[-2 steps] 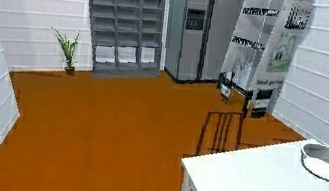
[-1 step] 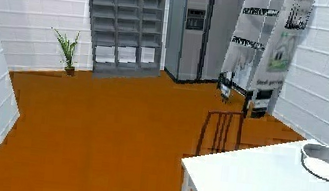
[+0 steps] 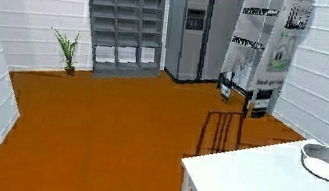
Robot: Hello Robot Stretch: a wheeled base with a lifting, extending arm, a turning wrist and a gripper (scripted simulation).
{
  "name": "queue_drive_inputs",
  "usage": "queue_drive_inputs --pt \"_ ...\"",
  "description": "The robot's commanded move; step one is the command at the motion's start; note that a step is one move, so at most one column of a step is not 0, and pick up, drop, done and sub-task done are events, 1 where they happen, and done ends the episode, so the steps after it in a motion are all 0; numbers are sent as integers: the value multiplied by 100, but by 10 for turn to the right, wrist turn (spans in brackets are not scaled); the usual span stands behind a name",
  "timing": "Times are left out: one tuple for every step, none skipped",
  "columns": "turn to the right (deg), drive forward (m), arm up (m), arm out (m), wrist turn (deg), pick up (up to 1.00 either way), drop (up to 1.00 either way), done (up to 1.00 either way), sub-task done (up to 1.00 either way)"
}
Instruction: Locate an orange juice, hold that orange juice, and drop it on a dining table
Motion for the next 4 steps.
queue_drive_inputs --pt "0 0 0 0 0 0 100 0 0" --pt "0 0 4 0 0 0 0 0 0" --pt "0 0 0 -8 0 0 0 0 0" --pt "0 0 0 0 0 0 0 100 0"
